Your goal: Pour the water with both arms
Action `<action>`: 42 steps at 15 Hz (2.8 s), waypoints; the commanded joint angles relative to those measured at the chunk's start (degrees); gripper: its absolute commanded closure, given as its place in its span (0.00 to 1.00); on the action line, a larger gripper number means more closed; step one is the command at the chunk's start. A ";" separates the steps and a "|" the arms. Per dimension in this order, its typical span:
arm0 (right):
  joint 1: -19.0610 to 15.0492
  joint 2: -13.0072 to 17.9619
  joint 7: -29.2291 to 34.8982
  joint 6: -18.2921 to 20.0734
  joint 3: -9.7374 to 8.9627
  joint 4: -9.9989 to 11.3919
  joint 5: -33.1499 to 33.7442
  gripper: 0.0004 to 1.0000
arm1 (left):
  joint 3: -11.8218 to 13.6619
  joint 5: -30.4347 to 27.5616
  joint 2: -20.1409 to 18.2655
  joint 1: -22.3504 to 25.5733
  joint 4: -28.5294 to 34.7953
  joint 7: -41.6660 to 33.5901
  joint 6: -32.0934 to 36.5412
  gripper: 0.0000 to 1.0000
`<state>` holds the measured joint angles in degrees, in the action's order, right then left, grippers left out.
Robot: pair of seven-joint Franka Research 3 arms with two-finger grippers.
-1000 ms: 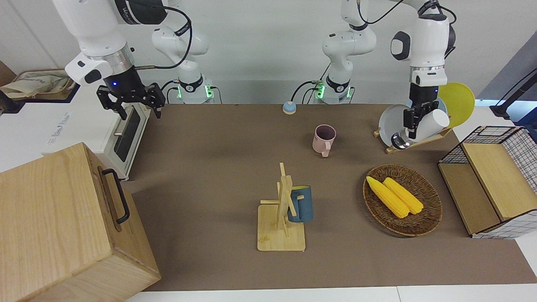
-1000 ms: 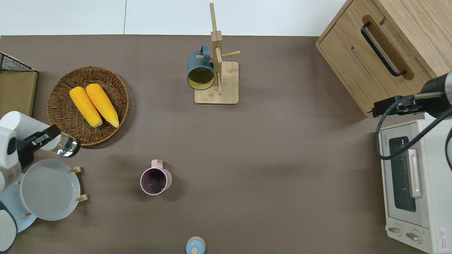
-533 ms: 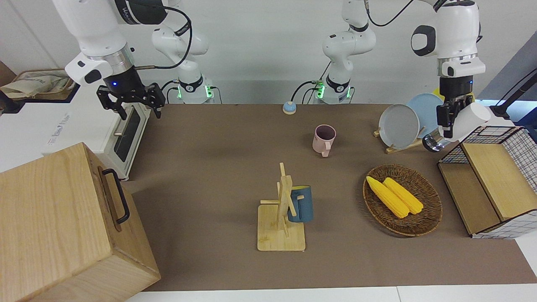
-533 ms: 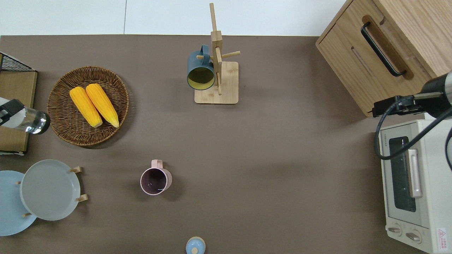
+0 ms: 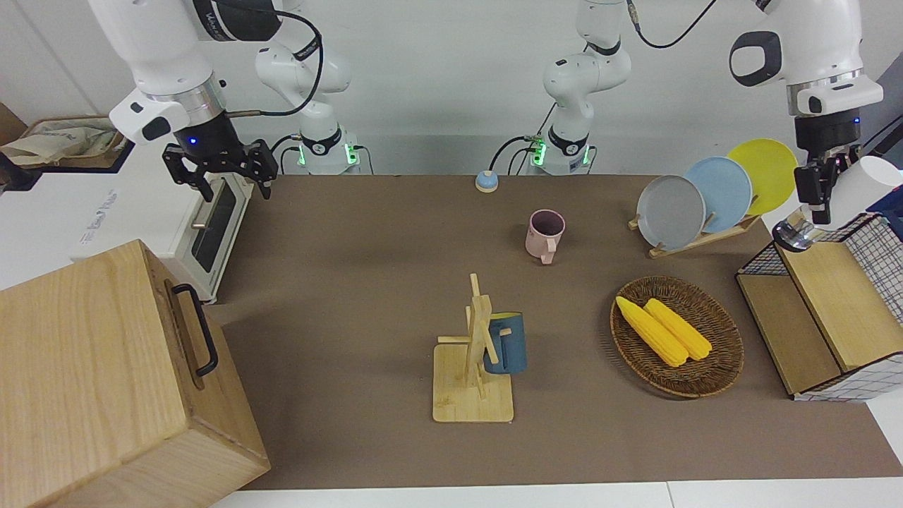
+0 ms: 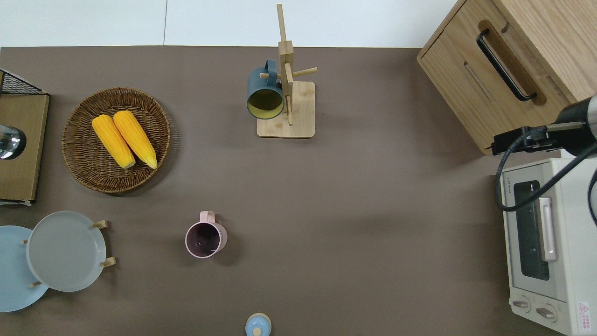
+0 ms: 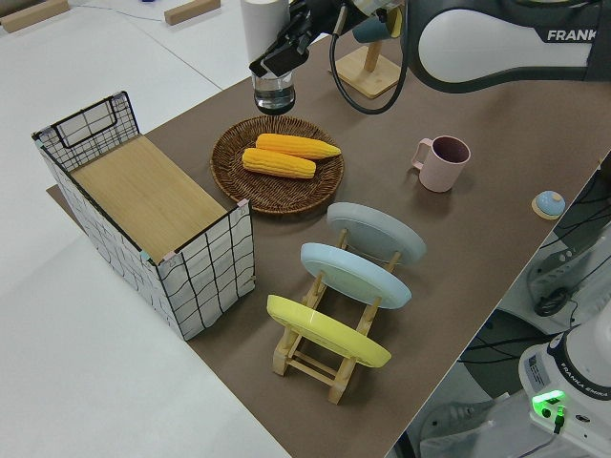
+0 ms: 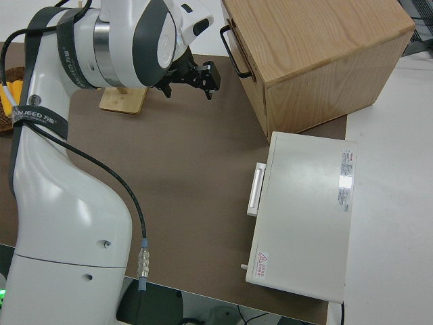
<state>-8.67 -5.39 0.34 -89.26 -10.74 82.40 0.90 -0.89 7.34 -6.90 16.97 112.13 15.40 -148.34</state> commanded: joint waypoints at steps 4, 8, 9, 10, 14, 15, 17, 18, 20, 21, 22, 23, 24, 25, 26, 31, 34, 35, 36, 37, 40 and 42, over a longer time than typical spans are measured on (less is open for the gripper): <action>-0.56 0.38 -0.69 -0.48 -0.25 0.22 -1.16 0.01 | -0.25 -3.28 8.21 5.09 -9.73 -12.48 -0.81 1.00; -0.48 0.38 -0.69 -0.48 -0.25 0.22 -1.16 0.01 | -0.17 -14.78 10.50 7.55 -12.81 -26.61 -0.89 1.00; -0.56 0.38 -0.69 -0.48 -0.25 0.22 -1.16 0.01 | 0.79 -17.77 10.85 7.56 -12.90 -30.04 -0.89 1.00; -0.56 0.38 -0.69 -0.48 -0.25 0.22 -1.16 0.01 | 2.80 -21.89 11.20 7.47 -12.90 -35.04 -0.89 1.00; -0.56 0.38 -0.69 -0.48 -0.25 0.22 -1.16 0.01 | 4.84 -33.76 13.92 7.56 -13.52 -48.07 -2.29 1.00; -0.56 0.38 -0.69 -0.48 -0.25 0.22 -1.16 0.01 | 4.93 -36.67 14.45 7.64 -13.52 -50.97 -2.48 1.00; -0.48 0.38 -0.69 -0.48 -0.25 0.22 -1.16 0.01 | 4.85 -40.11 15.59 9.30 -13.61 -57.47 -2.48 1.00; -0.56 0.38 -0.69 -0.48 -0.25 0.22 -1.16 0.01 | 4.84 -42.21 16.21 9.58 -13.61 -60.11 -2.48 1.00; -0.56 0.38 -0.69 -0.48 -0.25 0.22 -1.16 0.01 | 4.84 -45.82 17.17 9.66 -14.04 -63.99 -2.48 1.00; -0.56 0.38 -0.69 -0.48 -0.25 0.22 -1.16 0.01 | 4.84 -46.53 17.88 9.67 -14.74 -65.48 -2.48 1.00; -0.56 0.38 -0.69 -0.48 -0.25 0.22 -1.16 0.01 | 4.84 -47.32 18.93 9.75 -15.71 -66.19 -2.48 1.00; -0.56 0.38 -0.69 -0.48 -0.25 0.22 -1.16 0.01 | 4.84 -48.20 19.98 9.75 -17.11 -66.38 -2.48 1.00; -0.48 0.38 -0.69 -0.48 -0.25 0.22 -1.16 0.01 | 4.84 -48.82 21.04 9.67 -17.99 -66.55 -2.48 1.00; -0.56 0.38 -0.69 -0.48 -0.25 0.22 -1.16 0.01 | 4.67 -49.17 21.83 9.67 -18.44 -67.34 -2.56 1.00; -0.56 0.38 -0.69 -0.48 -0.25 0.22 -1.16 0.01 | 4.41 -50.31 22.53 9.67 -18.88 -68.30 -2.65 1.00; -0.56 0.38 -0.69 -0.48 -0.25 0.22 -1.16 0.01 | 4.23 -55.06 23.95 10.01 -19.23 -73.40 -2.65 1.00; -0.47 0.38 -0.69 -0.48 -0.25 0.22 -1.16 0.01 | 3.79 -55.15 24.82 10.72 -19.14 -75.16 -2.65 1.00; -0.56 0.38 -0.69 -0.48 -0.25 0.22 -1.16 0.01 | 3.79 -55.67 25.35 10.98 -19.14 -75.25 -2.65 1.00; -0.48 0.38 -0.69 -0.48 -0.25 0.22 -1.16 0.01 | 3.70 -56.03 25.79 11.16 -19.14 -75.60 -2.65 1.00; -0.56 0.38 -0.69 -0.48 -0.25 0.22 -1.16 0.01 | 3.70 -56.47 26.05 11.07 -19.14 -75.95 -2.65 1.00; -0.56 0.38 -0.69 -0.48 -0.25 0.22 -1.16 0.01 | 3.61 -57.17 26.85 11.07 -19.14 -76.13 -2.65 1.00; -0.48 0.38 -0.69 -0.48 -0.25 0.22 -1.16 0.01 | 3.61 -57.17 27.29 11.07 -19.23 -76.74 -2.65 0.92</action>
<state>-8.67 -5.39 0.34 -89.26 -10.74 82.40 0.89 3.59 -48.12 19.13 27.34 95.20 -59.13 -150.04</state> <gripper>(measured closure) 0.004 0.366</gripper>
